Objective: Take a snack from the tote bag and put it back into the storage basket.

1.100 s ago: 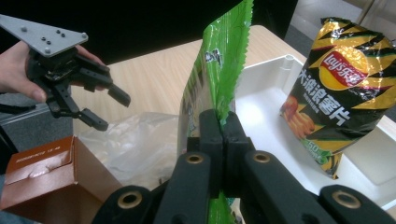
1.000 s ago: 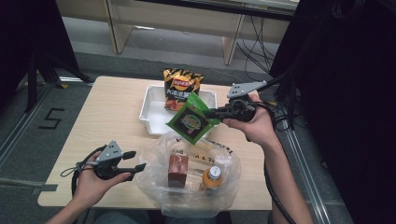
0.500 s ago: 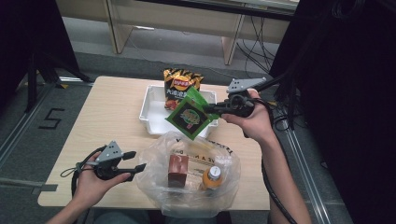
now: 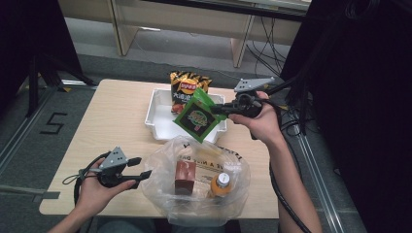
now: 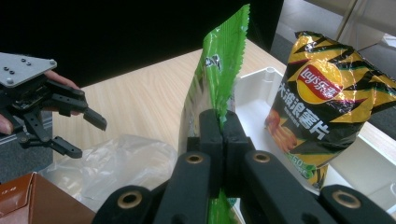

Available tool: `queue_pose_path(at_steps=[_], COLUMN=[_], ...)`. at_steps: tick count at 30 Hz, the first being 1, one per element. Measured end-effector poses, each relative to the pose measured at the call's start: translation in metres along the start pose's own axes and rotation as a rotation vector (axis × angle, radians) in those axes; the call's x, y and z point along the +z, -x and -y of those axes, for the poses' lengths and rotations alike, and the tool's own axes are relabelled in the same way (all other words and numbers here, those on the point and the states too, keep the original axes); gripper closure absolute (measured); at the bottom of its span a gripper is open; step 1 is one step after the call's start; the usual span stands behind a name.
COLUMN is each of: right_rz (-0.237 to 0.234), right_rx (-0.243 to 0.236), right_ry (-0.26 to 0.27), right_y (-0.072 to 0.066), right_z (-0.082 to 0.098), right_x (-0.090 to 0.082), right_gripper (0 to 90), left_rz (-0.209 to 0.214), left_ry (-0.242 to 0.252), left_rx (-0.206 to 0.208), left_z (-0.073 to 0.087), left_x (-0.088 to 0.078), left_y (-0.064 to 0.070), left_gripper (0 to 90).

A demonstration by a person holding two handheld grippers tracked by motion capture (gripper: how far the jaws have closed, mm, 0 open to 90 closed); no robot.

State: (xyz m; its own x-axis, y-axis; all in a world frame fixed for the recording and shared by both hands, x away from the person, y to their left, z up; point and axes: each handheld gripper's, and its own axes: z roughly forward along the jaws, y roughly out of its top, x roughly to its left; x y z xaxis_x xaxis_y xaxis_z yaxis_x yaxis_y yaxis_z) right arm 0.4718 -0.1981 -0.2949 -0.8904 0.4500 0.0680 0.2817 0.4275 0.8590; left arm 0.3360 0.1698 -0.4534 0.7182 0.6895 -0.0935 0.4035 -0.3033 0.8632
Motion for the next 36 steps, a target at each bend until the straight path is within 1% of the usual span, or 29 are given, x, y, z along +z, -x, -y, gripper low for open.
queue_pose_path(at_steps=[1,2,4,5,6,7,8,10,11,12,13,14,15,16,17,18,19,20,21,23,24,25,28,29,30,31,33,35,36], right_rz=[0.006,-0.005,0.0,0.006,-0.005,-0.001,-0.004,0.007,-0.004,-0.001,-0.004,0.004,0.004,0.011,0.003,0.008,0.018,0.019,0.013,0.014,0.015,0.028,0.03,0.039,0.032,0.04,0.051,0.058,0.054], right_rx=[-0.011,0.001,0.016,0.0,0.016,0.016,0.016,0.001,0.019,0.025,0.022,0.023,0.022,0.031,0.033,0.023,0.038,0.035,0.033,0.047,0.053,0.039,0.059,0.045,0.042,0.061,0.051,0.056,0.054], right_ry=[0.006,-0.014,-0.003,0.006,-0.007,0.008,-0.001,0.025,0.014,0.028,0.019,0.035,0.023,0.046,0.027,0.031,0.037,0.042,0.023,0.02,0.021,0.044,0.024,0.035,0.027,0.028,0.028,0.016,-0.003], right_y=[0.001,0.002,0.003,0.004,0.004,0.005,0.006,0.007,0.006,0.006,0.008,0.008,0.009,0.009,0.011,0.013,0.013,0.015,0.016,0.018,0.019,0.02,0.022,0.024,0.025,0.024,0.027,0.027,0.029], right_z=[0.0,-0.001,-0.001,-0.001,-0.002,-0.003,-0.004,-0.005,-0.006,-0.007,-0.008,-0.009,-0.01,-0.01,-0.01,-0.011,-0.01,-0.01,-0.011,-0.011,-0.011,-0.01,-0.011,-0.011,-0.011,-0.011,-0.011,-0.011,-0.012], right_x=[0.0,-0.001,0.001,0.001,0.0,0.001,0.0,0.0,-0.001,-0.001,-0.002,-0.002,-0.003,-0.001,-0.002,-0.001,0.0,0.001,0.0,0.001,0.002,0.004,0.005,0.007,0.008,0.009,0.012,0.014,0.014], right_gripper=[90.0,90.0,90.0,90.0,90.0,90.0,90.0,90.0,90.0,90.0,90.0,90.0,90.0,90.0,90.0,90.0,90.0,90.0,90.0,90.0,90.0,90.0,90.0,90.0,90.0,90.0,90.0,90.0,90.0], left_rz=[0.0,0.0,0.001,0.001,0.001,0.001,0.001,0.001,0.002,0.002,0.006,0.008,0.001,0.002,0.006,0.001,0.002,0.002,0.001,0.002,0.002,0.002,0.002,0.002,0.003,0.003,0.003,0.004,0.004], left_ry=[0.001,0.001,0.0,0.001,0.0,0.0,0.0,0.0,0.0,0.0,0.001,0.001,0.0,0.001,0.001,0.001,0.001,0.002,0.001,0.002,0.002,0.002,0.003,0.003,0.002,0.002,0.001,0.002,0.002], left_rx=[-0.001,-0.001,0.0,-0.001,-0.001,-0.001,-0.001,-0.001,-0.001,-0.001,-0.001,-0.003,-0.001,-0.001,-0.002,-0.001,-0.001,-0.001,-0.002,-0.002,-0.002,-0.003,-0.002,-0.003,-0.003,-0.003,-0.002,-0.003,-0.002], left_z=[0.0,0.0,0.0,0.0,0.0,0.0,0.0,0.0,0.0,0.0,0.0,0.0,0.0,0.0,0.0,0.0,0.0,0.0,0.0,0.0,0.0,0.0,0.0,0.0,0.0,0.0,0.0,0.0,0.0], left_x=[0.0,0.0,0.0,0.0,0.0,0.0,0.0,0.0,0.0,0.0,0.001,0.001,0.0,0.0,0.0,0.0,0.0,0.0,0.0,0.0,0.0,0.0,0.0,0.0,0.0,0.0,0.0,0.0,0.0], left_y=[0.0,0.0,0.0,0.0,0.0,0.0,0.0,0.0,0.0,0.0,0.0,0.0,0.0,0.0,0.0,0.0,0.0,0.0,0.0,0.0,0.0,0.0,0.0,0.0,0.0,0.0,0.0,0.0,0.0], left_gripper=[38.4,38.4,38.4,38.4,38.5,38.4,38.4,38.4,38.4,38.4,38.4,38.4,38.4,38.4,38.4,38.4,38.4,38.4,38.4,38.4,38.4,38.4,38.4,38.4,38.4,38.4,38.4,38.4,38.4])
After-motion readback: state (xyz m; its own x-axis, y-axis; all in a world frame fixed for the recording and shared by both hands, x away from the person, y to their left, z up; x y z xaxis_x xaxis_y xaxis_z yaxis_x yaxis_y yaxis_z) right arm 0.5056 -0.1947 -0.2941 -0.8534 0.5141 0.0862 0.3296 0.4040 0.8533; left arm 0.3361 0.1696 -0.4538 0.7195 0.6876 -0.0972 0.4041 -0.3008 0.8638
